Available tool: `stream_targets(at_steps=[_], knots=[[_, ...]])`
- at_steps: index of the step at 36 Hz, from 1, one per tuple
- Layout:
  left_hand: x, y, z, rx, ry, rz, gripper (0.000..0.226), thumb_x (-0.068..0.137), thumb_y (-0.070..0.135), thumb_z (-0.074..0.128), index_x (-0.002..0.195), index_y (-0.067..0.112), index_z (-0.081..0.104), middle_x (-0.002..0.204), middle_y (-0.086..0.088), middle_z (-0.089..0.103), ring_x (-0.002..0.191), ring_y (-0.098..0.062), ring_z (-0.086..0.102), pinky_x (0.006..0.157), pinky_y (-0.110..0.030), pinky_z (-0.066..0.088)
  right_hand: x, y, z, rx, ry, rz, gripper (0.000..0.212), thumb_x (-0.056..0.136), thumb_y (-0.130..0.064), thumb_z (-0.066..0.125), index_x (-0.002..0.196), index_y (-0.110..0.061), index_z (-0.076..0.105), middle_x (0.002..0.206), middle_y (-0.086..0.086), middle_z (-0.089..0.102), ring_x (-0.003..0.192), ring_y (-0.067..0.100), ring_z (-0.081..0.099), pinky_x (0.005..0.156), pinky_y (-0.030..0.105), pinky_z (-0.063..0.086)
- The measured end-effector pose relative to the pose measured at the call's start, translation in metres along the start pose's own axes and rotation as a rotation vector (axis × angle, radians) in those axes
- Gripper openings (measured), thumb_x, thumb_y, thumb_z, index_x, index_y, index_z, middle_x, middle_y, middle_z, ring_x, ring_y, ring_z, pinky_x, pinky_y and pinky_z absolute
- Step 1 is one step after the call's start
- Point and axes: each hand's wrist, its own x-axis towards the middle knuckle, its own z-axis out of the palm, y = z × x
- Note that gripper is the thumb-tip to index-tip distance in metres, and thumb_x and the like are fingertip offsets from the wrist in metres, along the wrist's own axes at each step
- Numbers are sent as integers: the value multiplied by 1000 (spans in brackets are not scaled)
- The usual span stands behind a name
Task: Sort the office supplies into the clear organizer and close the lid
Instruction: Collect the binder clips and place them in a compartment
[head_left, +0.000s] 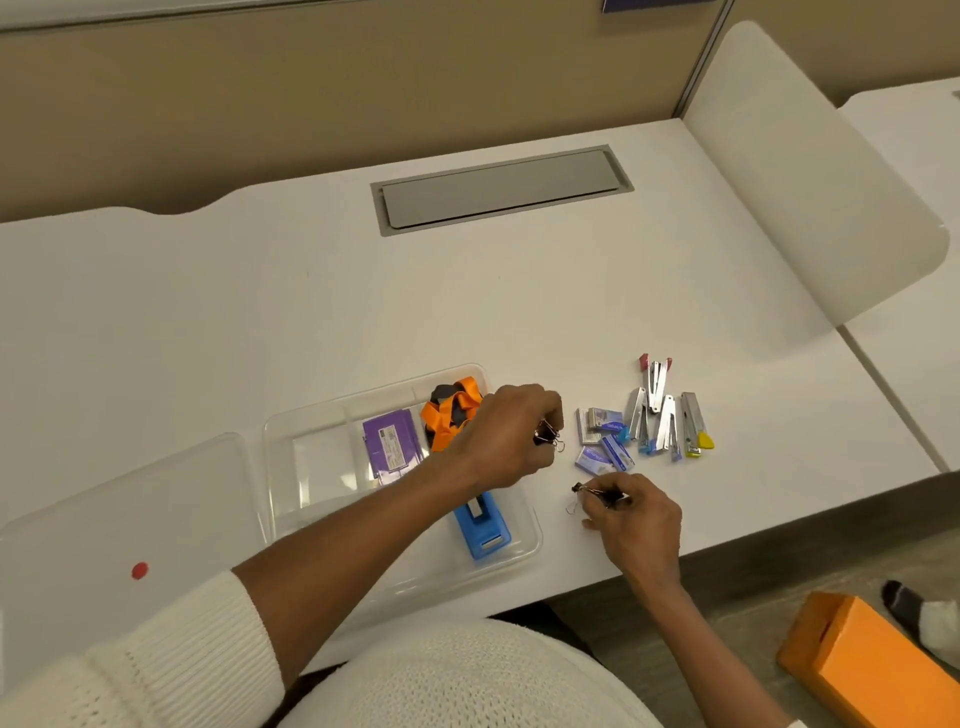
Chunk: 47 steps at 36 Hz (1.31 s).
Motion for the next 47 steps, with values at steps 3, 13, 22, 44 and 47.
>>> stream_targets(at_steps=[3, 13, 22, 44, 47], knots=[[-27, 0, -24, -59, 93, -58, 19, 82, 16, 75, 101, 17, 70, 98, 4, 70, 89, -12, 61, 70, -22, 46, -3, -14, -11, 99, -38, 6, 16, 81, -20, 85, 96, -16, 78, 89, 1, 76, 71, 14, 74, 70, 35, 66], [-136, -42, -33, 7, 101, -362, 25, 86, 22, 81, 107, 26, 67, 110, 9, 67, 100, -10, 62, 82, -20, 51, -18, -97, -9, 192, -359, -165, 9, 84, -15, 83, 89, -18, 77, 85, -4, 74, 69, 12, 75, 61, 25, 63], [-159, -61, 3, 144, -34, -336, 27, 91, 30, 72, 116, 27, 62, 114, 8, 62, 97, -14, 65, 81, -30, 56, -50, -123, 53, 28, -530, -267, 12, 85, -15, 82, 84, -23, 73, 79, -14, 69, 65, 9, 73, 59, 28, 64], [-164, -78, -19, 28, 28, -445, 30, 81, 33, 85, 106, 33, 69, 102, 13, 75, 80, -8, 70, 77, -28, 62, -71, -129, 71, -230, -507, -368, 16, 97, -23, 66, 108, -19, 76, 101, -4, 78, 82, 10, 71, 85, 17, 55], [-153, -71, -24, 30, 45, -409, 26, 81, 40, 83, 102, 35, 67, 96, 15, 73, 80, -7, 69, 74, -30, 61, -62, -120, 58, -188, -416, -315, 13, 94, -26, 71, 105, -22, 77, 99, -9, 77, 71, 1, 63, 72, 0, 41]])
